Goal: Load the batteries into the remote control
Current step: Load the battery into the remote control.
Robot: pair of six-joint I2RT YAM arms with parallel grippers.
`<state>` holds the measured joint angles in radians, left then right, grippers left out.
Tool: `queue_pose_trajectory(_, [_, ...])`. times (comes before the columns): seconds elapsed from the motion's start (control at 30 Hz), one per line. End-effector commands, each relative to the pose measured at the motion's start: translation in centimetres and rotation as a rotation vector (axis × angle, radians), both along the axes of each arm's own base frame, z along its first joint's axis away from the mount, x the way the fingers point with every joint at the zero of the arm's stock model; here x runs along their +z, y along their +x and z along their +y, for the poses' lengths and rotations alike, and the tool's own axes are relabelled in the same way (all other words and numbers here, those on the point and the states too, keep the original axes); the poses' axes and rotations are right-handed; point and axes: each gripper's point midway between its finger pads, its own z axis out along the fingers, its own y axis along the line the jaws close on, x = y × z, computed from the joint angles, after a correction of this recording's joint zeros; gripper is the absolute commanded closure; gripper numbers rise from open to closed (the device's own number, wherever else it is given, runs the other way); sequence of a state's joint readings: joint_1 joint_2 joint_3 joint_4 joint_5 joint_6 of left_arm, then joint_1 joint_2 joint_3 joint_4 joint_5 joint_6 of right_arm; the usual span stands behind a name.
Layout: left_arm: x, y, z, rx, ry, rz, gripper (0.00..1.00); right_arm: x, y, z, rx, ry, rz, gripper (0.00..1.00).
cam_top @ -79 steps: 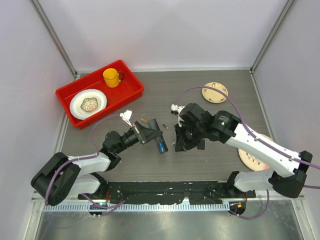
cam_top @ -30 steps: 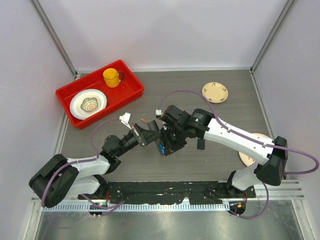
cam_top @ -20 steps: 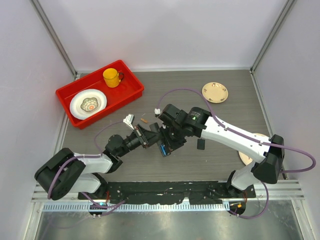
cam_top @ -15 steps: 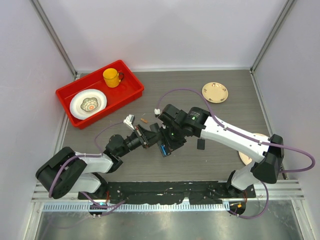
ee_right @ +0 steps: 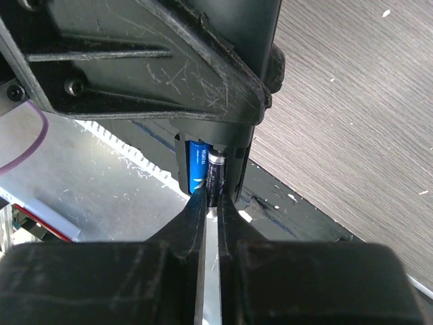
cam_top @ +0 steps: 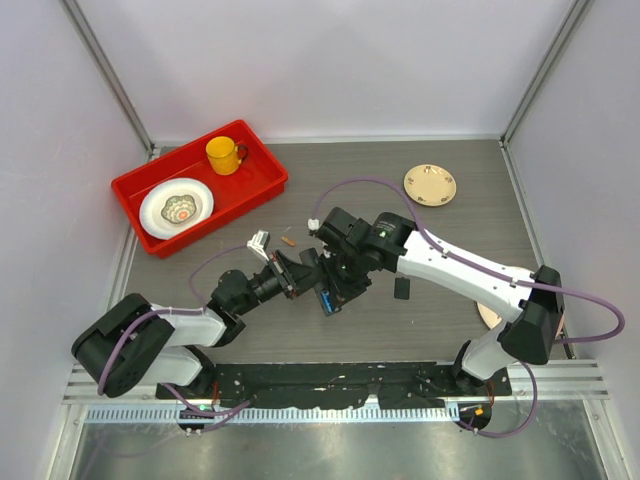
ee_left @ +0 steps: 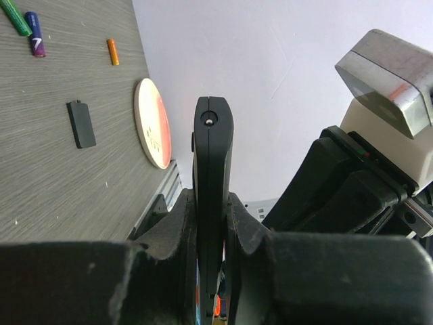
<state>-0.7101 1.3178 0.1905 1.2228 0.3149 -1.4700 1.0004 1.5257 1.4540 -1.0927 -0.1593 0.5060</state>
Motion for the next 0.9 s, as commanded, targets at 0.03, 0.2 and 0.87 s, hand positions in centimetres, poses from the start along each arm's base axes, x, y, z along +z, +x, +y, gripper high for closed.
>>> queue_pose_trajectory(0.03, [6.8,-2.1,0.6,-0.047,-0.191,-0.220,1.00,0.2,0.2,0.4,0.001,0.002,0.012,0.83])
queue_pose_trajectory(0.2, [6.6,-2.1,0.5,-0.051,-0.184,-0.222,1.00,0.3,0.3,0.4,-0.009,0.000,0.016,0.75])
queue_pose_trajectory(0.87, [5.6,-2.0,0.1,-0.061,-0.155,-0.215,1.00,2.8,0.8,1.5,-0.030,0.057,-0.010,0.51])
